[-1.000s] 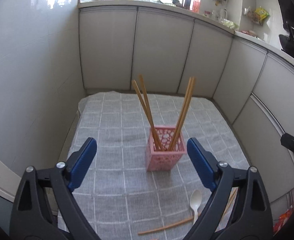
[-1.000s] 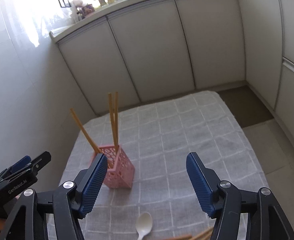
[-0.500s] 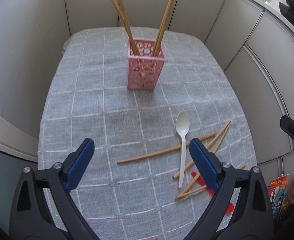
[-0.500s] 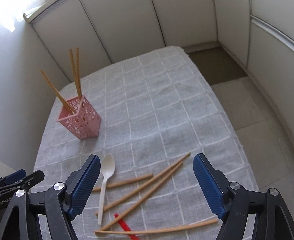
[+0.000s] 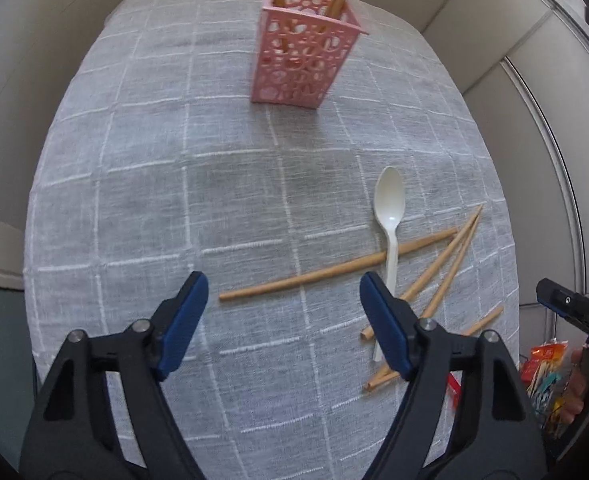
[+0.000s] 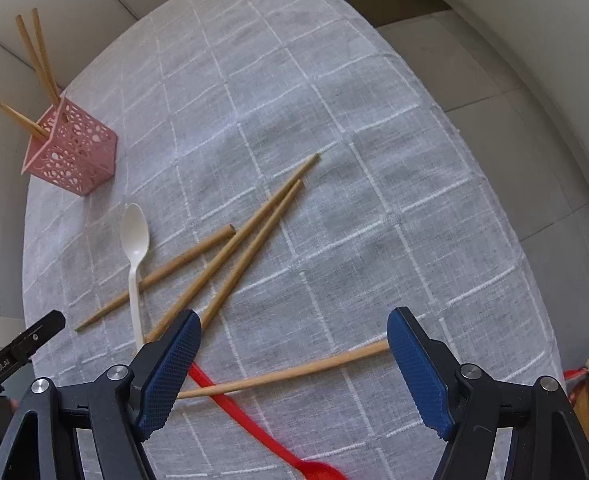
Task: Organize utensils
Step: 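Grasp a chopstick beside the white spoon with the left tool while the right tool grasps another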
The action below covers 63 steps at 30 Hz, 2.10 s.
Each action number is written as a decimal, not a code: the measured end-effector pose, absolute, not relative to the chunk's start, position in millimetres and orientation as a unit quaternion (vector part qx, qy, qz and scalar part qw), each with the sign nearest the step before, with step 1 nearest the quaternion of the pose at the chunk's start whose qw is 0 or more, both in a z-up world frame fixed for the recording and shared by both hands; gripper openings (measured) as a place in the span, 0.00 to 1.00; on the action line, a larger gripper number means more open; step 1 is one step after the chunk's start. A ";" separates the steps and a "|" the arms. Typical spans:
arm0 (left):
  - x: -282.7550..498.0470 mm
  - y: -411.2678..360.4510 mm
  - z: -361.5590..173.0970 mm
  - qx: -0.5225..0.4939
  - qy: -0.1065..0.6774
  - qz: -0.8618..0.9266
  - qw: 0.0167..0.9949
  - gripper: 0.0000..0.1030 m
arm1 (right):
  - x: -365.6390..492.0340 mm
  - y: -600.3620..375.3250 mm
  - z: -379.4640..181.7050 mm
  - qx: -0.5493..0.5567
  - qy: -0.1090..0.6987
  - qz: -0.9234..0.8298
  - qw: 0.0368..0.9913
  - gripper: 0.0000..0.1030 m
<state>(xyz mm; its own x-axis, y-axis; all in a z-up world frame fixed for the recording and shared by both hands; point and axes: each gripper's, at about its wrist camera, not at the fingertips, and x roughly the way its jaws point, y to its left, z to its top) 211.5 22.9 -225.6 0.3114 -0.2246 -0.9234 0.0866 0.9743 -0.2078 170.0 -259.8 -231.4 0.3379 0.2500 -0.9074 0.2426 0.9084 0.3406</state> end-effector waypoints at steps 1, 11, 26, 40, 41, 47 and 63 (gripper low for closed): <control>212.1 15.5 -224.0 -0.049 0.575 -0.109 0.809 0.70 | 169.4 -261.7 -234.2 0.213 0.580 -0.002 0.786 0.79; 231.6 -98.6 -248.6 0.168 0.549 -0.232 0.786 0.49 | 166.0 -286.2 -263.0 0.250 0.620 0.011 0.743 0.79; 263.1 -132.8 -269.3 0.146 0.571 -0.188 0.786 0.12 | 167.3 -289.0 -285.5 0.251 0.658 0.028 0.710 0.79; 272.4 -75.9 -244.8 0.043 0.607 -0.179 0.773 0.11 | 174.0 -265.3 -294.9 0.249 0.667 0.031 0.701 0.79; 274.6 -76.8 -243.5 0.042 0.605 -0.181 0.774 0.13 | 174.2 -266.3 -295.6 0.249 0.668 0.030 0.701 0.79; 289.3 -94.8 -254.6 0.065 0.607 -0.178 0.772 0.13 | 173.3 -273.2 -300.6 0.250 0.671 0.021 0.698 0.79; 280.8 -89.2 -250.4 0.053 0.574 -0.140 0.805 0.09 | 183.5 -279.7 -308.2 0.285 0.656 -0.027 0.698 0.66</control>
